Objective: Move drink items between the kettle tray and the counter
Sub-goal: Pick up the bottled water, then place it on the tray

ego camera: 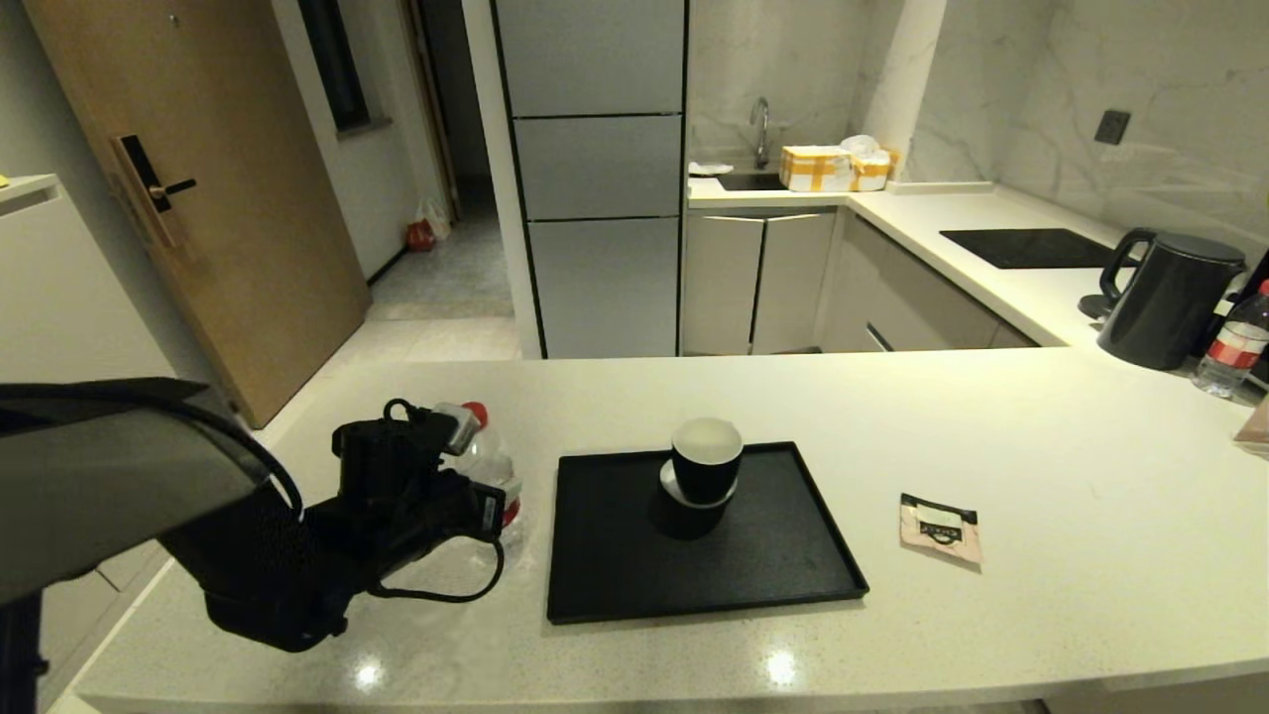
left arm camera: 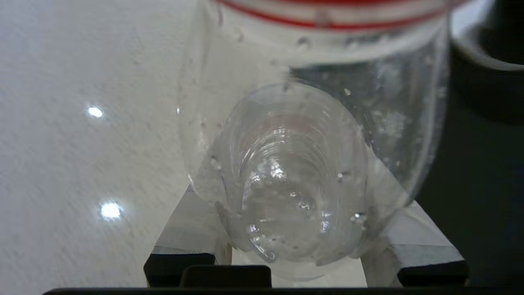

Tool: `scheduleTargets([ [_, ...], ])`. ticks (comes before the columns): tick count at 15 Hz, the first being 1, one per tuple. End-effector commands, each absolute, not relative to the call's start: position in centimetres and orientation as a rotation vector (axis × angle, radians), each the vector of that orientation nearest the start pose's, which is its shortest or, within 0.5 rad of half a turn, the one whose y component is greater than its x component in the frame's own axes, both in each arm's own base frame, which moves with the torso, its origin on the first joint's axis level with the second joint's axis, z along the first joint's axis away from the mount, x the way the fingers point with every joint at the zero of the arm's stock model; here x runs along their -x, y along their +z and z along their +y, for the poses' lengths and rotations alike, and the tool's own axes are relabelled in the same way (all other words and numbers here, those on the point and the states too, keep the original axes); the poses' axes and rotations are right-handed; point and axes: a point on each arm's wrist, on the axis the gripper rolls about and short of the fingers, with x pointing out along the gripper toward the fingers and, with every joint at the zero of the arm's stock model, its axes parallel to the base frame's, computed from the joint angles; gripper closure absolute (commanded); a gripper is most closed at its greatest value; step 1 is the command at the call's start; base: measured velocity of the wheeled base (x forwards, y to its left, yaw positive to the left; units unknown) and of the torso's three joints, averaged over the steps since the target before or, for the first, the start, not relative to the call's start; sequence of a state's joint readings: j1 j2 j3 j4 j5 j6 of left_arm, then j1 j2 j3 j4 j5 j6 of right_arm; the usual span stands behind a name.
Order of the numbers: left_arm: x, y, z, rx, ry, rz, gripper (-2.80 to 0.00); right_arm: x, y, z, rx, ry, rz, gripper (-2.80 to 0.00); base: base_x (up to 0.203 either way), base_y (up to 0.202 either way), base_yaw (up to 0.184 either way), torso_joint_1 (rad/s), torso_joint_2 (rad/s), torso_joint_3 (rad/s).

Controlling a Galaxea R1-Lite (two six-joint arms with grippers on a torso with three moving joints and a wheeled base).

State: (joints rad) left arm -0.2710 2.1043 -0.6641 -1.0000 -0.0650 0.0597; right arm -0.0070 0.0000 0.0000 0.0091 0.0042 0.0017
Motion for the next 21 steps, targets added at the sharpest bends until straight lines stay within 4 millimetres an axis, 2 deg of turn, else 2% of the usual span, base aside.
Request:
scheduleTargets([
  [1, -30.4, 10.2, -9.9, -0.048, -0.396, 0.362, 0.00, 2.3, 7.4, 0.0, -0.002, -0.002, 0.011, 0.00, 0.000, 0.000, 0.000, 0.000, 0.00, 0.000],
  [3, -27.1, 13.3, -11.2, 0.018, -0.520, 0.393, 0.00, 2.3, 7.4, 0.0, -0.002, -0.003, 0.011, 0.00, 0.000, 0.000, 0.000, 0.000, 0.00, 0.000],
  [4, -25.5, 13.8, -12.2, 0.045, -0.594, 0.453, 0.00, 2.3, 7.4, 0.0, -0.002, -0.003, 0.011, 0.00, 0.000, 0.000, 0.000, 0.000, 0.00, 0.000],
  [6, -24.8, 13.7, -12.7, 0.069, -0.631, 0.496, 0.00, 2.3, 7.4, 0.0, -0.002, -0.002, 0.011, 0.00, 0.000, 0.000, 0.000, 0.000, 0.00, 0.000],
  [7, -24.4, 13.4, -13.9, 0.060, -0.662, 0.510, 0.00, 2.3, 7.4, 0.0, -0.002, -0.002, 0.011, 0.00, 0.000, 0.000, 0.000, 0.000, 0.00, 0.000],
  [8, -23.8, 12.5, -16.0, 0.035, -0.709, 0.537, 0.00, 2.3, 7.4, 0.0, -0.002, -0.002, 0.011, 0.00, 0.000, 0.000, 0.000, 0.000, 0.00, 0.000],
  [9, -23.8, 11.4, -17.2, 0.016, -0.717, 0.558, 0.00, 2.3, 7.4, 0.0, -0.002, -0.002, 0.011, 0.00, 0.000, 0.000, 0.000, 0.000, 0.00, 0.000],
  [12, -24.6, 10.2, -18.1, -0.004, -0.695, 0.530, 0.00, 2.3, 7.4, 0.0, -0.002, -0.003, 0.011, 0.00, 0.000, 0.000, 0.000, 0.000, 0.00, 0.000],
  [14, -25.9, 7.5, -18.9, -0.054, -0.667, 0.525, 0.00, 2.3, 7.4, 0.0, -0.002, -0.002, 0.011, 0.00, 0.000, 0.000, 0.000, 0.000, 0.00, 0.000],
  [17, -26.3, 7.1, -19.1, -0.081, -0.645, 0.487, 0.00, 2.3, 7.4, 0.0, -0.002, -0.002, 0.011, 0.00, 0.000, 0.000, 0.000, 0.000, 0.00, 0.000],
  [20, -27.7, 5.1, -19.7, -0.144, -0.525, 0.480, 0.00, 2.3, 7.4, 0.0, -0.002, -0.002, 0.011, 0.00, 0.000, 0.000, 0.000, 0.000, 0.00, 0.000],
  [21, -27.9, 5.0, -19.8, -0.147, -0.513, 0.472, 0.00, 2.3, 7.4, 0.0, -0.002, -0.002, 0.011, 0.00, 0.000, 0.000, 0.000, 0.000, 0.00, 0.000],
])
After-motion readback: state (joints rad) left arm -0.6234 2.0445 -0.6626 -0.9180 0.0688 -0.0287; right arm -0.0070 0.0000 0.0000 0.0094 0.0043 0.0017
